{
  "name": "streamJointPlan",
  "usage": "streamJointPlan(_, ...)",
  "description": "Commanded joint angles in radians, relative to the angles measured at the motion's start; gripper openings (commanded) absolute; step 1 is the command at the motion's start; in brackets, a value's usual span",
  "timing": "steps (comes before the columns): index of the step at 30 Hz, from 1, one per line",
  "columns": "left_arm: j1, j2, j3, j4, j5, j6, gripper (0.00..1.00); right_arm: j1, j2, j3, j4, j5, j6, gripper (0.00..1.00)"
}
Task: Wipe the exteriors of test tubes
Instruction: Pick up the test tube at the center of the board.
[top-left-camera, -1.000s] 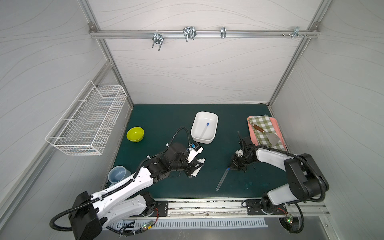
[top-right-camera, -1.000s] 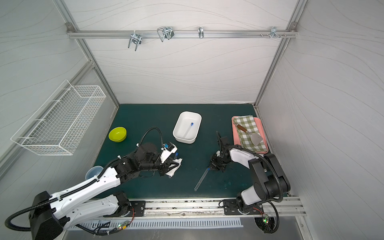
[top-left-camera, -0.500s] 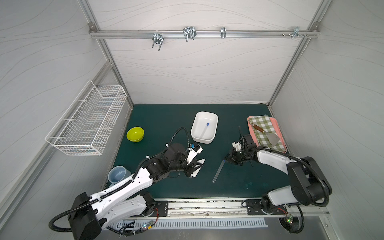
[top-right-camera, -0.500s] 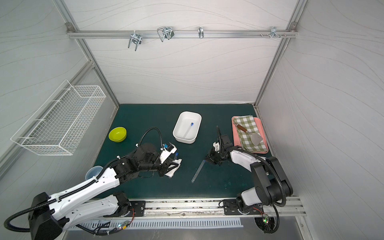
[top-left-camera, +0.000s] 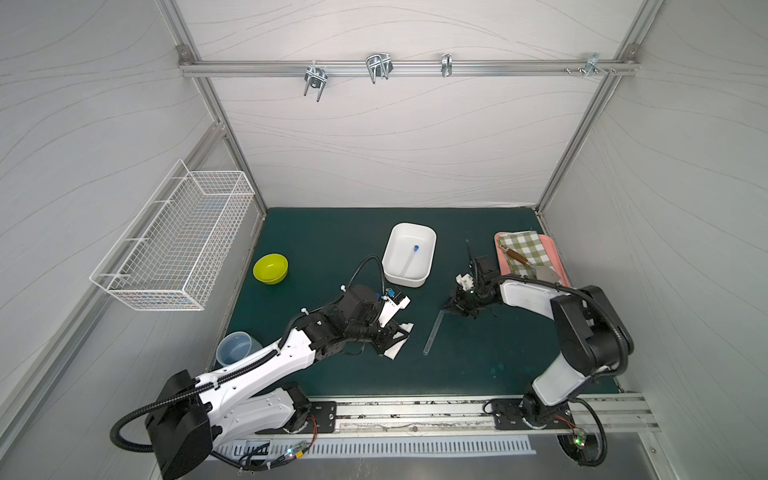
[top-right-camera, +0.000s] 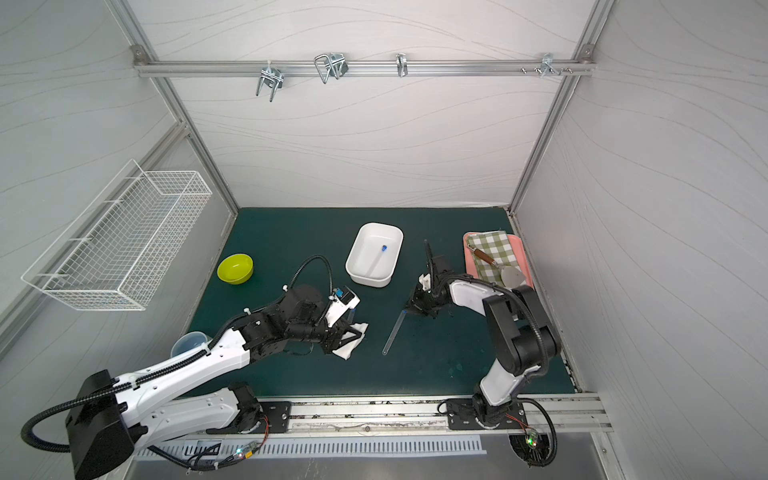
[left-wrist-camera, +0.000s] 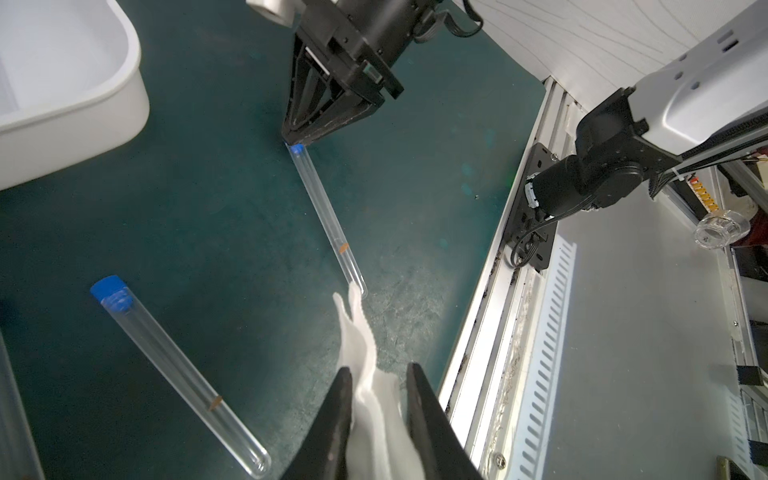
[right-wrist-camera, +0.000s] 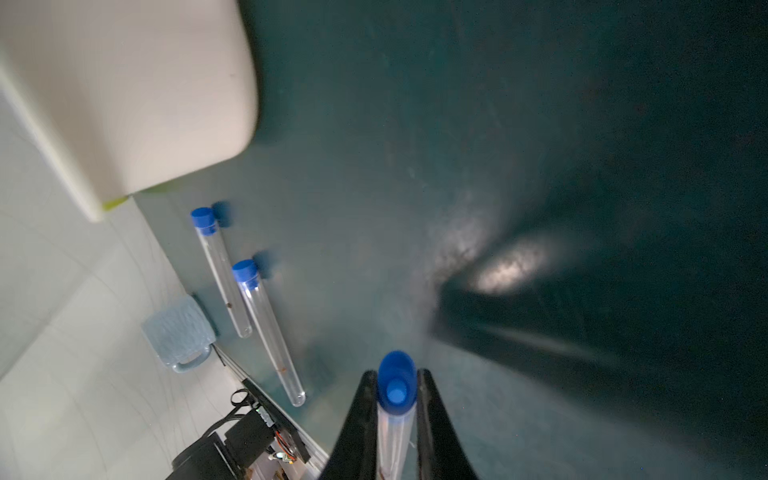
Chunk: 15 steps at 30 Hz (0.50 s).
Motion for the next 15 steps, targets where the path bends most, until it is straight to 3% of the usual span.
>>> streamJointPlan(1,0.004,0.005,0.049,0.046,0.016,0.0,0.25,0.01,0.068,0.072,-0.164,0.063,-0.069,0.17)
streamJointPlan(5,0.004,-0.008,0.044,0.044,0.015,0.005,0.25,0.027,0.109,0.128,-0.233,0.11,-0.091,0.18)
streamJointPlan(15,0.004,-0.038,0.024,0.056,0.02,0.025,0.25,0.08,0.133,0.239,-0.401,0.227,-0.108,0.36)
